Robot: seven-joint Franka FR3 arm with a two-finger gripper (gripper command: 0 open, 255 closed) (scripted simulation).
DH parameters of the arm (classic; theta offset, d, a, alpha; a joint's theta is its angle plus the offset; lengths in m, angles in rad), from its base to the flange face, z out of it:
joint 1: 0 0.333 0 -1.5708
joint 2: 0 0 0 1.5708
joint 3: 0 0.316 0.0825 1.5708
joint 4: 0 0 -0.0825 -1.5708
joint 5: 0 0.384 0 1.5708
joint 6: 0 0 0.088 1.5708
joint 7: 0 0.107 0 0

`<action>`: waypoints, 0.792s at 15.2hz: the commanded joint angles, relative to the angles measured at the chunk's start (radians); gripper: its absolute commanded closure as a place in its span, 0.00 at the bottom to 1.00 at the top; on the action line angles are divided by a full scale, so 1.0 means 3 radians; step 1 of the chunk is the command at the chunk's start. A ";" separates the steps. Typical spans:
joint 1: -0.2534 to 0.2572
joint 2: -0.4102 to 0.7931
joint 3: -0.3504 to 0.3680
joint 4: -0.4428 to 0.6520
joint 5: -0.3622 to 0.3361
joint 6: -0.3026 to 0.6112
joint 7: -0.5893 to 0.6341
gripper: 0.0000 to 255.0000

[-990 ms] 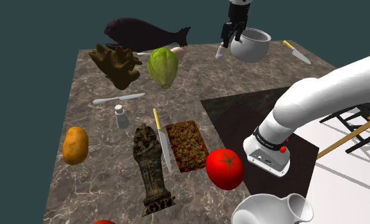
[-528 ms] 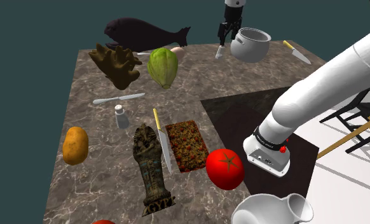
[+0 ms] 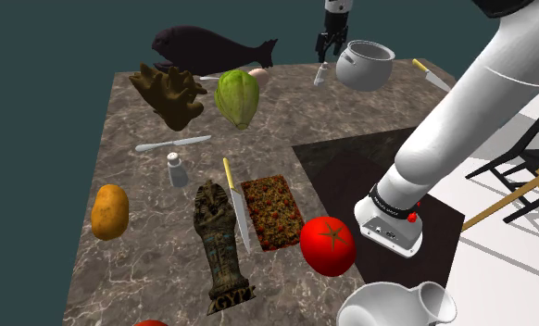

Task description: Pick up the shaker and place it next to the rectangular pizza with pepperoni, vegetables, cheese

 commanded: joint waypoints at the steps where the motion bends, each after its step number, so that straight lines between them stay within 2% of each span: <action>1: -0.0056 0.0300 -0.0063 0.0261 0.0101 0.0034 -0.0141 0.00; 6: -0.0242 0.0964 -0.0132 0.0918 0.0358 0.0012 -0.0421 0.00; 11: -0.0502 0.1659 -0.0126 0.1731 0.0604 -0.0139 -0.0637 0.00; 12: -0.0505 0.1667 -0.0122 0.1698 0.0606 -0.0098 -0.0638 0.00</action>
